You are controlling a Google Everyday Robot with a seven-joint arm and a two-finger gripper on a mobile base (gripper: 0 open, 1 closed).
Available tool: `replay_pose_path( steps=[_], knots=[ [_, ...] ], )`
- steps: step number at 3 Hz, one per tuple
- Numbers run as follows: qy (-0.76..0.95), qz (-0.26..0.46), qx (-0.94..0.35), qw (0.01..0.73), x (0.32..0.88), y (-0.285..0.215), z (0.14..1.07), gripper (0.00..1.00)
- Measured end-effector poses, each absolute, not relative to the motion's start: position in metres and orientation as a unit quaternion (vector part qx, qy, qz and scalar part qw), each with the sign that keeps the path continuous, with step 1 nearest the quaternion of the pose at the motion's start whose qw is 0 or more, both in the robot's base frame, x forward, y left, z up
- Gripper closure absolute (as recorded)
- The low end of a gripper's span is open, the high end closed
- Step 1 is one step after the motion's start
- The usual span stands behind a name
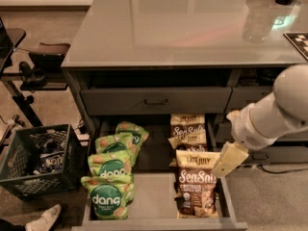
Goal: Pick brown chip bag from middle drawer and place on counter
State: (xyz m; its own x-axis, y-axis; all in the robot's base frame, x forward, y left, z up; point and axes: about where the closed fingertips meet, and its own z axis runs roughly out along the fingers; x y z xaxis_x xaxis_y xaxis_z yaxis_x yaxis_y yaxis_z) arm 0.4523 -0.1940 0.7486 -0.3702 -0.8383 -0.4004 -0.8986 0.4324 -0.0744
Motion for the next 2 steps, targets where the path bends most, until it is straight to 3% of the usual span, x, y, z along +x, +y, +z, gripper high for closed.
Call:
replay_pose_path(
  steps=[2],
  knots=[
    [0.869,0.110,-0.419,0.238,0.469,-0.208,0.655,0.00]
  ],
)
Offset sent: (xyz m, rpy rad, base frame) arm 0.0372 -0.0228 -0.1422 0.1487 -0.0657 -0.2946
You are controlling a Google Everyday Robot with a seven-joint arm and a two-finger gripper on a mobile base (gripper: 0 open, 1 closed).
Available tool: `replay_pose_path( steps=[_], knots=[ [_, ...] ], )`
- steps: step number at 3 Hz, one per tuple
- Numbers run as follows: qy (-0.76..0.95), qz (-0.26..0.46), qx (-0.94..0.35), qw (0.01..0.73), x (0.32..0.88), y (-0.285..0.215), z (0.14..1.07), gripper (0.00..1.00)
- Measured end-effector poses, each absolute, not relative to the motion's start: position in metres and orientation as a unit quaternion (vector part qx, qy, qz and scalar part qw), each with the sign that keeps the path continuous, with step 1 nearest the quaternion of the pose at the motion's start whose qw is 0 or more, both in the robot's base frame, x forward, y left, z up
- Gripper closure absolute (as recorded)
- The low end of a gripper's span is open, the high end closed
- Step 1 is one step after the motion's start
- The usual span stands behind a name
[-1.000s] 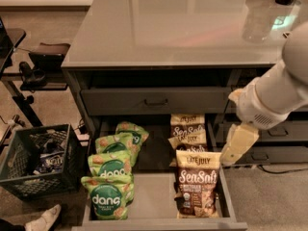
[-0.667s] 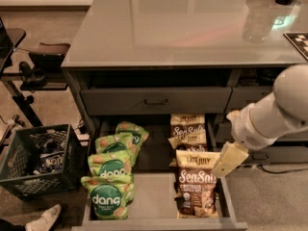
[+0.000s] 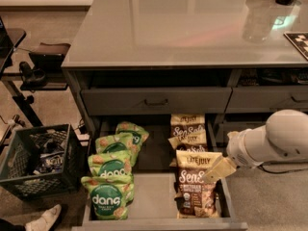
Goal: Pick brown chip bag from middle drawer and place on counter
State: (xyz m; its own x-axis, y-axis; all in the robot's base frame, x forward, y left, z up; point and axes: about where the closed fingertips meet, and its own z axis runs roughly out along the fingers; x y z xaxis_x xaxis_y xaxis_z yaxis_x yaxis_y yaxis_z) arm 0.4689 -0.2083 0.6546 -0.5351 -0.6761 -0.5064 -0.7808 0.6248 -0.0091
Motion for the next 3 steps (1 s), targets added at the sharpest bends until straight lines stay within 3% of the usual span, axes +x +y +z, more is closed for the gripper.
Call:
replay_pose_path(
  steps=[3],
  knots=[
    [0.887,0.118,-0.368,0.252,0.485,-0.228,0.595,0.00]
  ],
)
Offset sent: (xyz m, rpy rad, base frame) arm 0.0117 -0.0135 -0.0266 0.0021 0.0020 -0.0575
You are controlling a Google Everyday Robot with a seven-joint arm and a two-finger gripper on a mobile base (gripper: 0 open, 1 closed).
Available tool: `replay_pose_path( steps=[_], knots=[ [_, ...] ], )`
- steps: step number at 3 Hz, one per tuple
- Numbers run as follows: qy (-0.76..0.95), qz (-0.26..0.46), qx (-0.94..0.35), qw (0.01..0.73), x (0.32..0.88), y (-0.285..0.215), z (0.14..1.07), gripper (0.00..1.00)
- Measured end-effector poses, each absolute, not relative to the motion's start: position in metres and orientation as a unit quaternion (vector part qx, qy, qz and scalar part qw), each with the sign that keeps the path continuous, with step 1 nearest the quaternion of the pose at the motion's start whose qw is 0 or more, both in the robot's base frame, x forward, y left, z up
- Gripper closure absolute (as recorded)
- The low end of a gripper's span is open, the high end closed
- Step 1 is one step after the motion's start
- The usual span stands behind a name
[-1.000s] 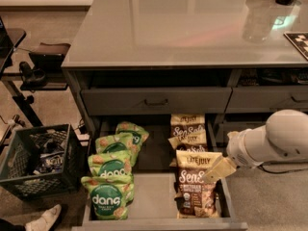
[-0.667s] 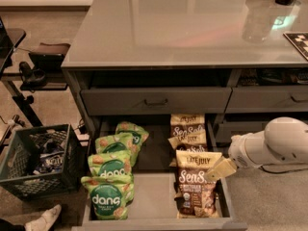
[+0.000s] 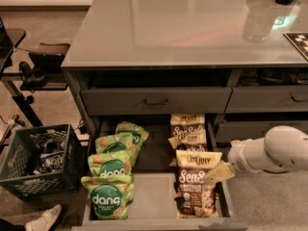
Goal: Pick brown chip bag from middle drawer and place on counter
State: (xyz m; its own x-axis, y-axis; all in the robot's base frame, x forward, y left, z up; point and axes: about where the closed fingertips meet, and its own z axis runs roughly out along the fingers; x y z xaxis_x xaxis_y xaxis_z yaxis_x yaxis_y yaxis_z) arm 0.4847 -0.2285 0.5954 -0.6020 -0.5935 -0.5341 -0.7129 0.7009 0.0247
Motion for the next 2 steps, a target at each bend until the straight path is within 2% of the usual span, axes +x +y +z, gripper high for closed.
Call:
replay_pose_path(
  steps=[2],
  knots=[
    [0.886,0.153,-0.313,0.306,0.488,-0.244,0.525,0.00]
  ],
)
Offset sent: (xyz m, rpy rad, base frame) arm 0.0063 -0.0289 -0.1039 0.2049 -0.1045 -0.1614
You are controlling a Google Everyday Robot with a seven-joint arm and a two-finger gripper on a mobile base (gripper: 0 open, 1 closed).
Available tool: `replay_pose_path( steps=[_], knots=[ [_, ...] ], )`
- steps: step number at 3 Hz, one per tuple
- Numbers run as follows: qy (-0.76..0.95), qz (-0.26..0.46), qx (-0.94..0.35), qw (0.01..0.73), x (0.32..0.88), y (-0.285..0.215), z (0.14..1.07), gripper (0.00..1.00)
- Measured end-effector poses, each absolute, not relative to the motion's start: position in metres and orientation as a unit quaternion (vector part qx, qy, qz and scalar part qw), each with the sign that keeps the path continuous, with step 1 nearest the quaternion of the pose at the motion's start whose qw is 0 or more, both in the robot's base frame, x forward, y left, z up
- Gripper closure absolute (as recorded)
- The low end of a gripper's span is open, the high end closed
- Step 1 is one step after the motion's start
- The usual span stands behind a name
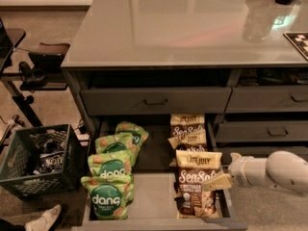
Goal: Pick brown chip bag from middle drawer and place on counter
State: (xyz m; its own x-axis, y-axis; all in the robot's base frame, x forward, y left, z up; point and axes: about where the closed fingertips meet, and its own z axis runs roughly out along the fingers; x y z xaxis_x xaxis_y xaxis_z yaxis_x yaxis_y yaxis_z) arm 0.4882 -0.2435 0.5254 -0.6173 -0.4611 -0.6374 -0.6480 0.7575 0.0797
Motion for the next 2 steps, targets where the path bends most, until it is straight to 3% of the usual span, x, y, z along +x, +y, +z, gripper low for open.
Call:
replay_pose_path(
  steps=[2],
  knots=[
    [0.888,0.136,-0.273,0.344,0.497,-0.252,0.493,0.00]
  ],
)
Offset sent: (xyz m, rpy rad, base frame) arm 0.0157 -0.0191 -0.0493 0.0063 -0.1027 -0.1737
